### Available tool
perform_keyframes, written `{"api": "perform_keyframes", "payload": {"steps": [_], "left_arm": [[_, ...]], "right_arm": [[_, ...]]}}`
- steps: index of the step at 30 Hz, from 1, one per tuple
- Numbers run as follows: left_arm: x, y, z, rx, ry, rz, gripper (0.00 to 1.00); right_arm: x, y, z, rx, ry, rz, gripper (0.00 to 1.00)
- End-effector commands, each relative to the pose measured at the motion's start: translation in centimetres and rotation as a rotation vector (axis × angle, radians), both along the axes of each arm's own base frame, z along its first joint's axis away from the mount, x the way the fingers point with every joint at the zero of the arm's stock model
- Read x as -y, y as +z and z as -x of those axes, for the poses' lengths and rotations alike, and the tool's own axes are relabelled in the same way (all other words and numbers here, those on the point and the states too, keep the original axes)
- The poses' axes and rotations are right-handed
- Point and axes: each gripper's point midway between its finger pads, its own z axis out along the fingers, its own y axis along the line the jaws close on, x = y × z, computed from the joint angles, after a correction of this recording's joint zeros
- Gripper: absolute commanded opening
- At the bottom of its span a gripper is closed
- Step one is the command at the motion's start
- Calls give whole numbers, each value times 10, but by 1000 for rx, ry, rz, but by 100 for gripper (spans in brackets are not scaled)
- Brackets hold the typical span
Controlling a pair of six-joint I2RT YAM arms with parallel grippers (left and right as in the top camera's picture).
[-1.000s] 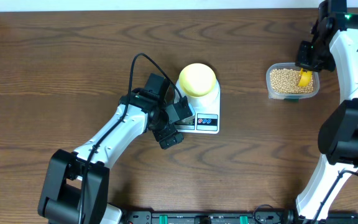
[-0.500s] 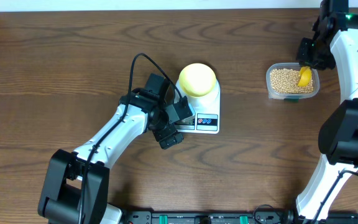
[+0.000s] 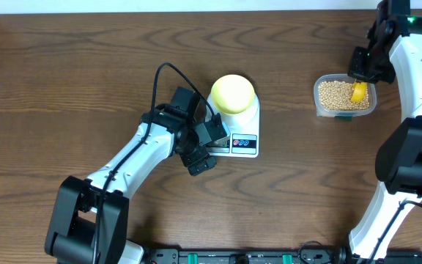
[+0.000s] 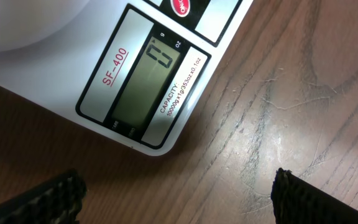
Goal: Scoop item into bowl and weigh 50g on scale
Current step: 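Close the right gripper on the scoop and scoop soybeans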
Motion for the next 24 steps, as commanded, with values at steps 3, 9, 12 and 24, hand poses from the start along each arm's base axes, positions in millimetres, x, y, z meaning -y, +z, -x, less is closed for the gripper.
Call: {"api": "perform_keyframes", "payload": {"steps": [3,9,12,24], "left_arm": [[-2,-5,3,-5,-16,-16,98],[-2,-4,3,-5,-16,-16,98],[-2,-4,2,-4,-16,-16,98],[-2,-5,3,-5,-16,-17,98]], "right_arm": [[-8,0,-2,19,49,-94,1],[-11,-4,-1,38,81,-223,1],[-14,-14,3,38,112,-282,1],[-5,-45,15,15,156,-283,1]]}}
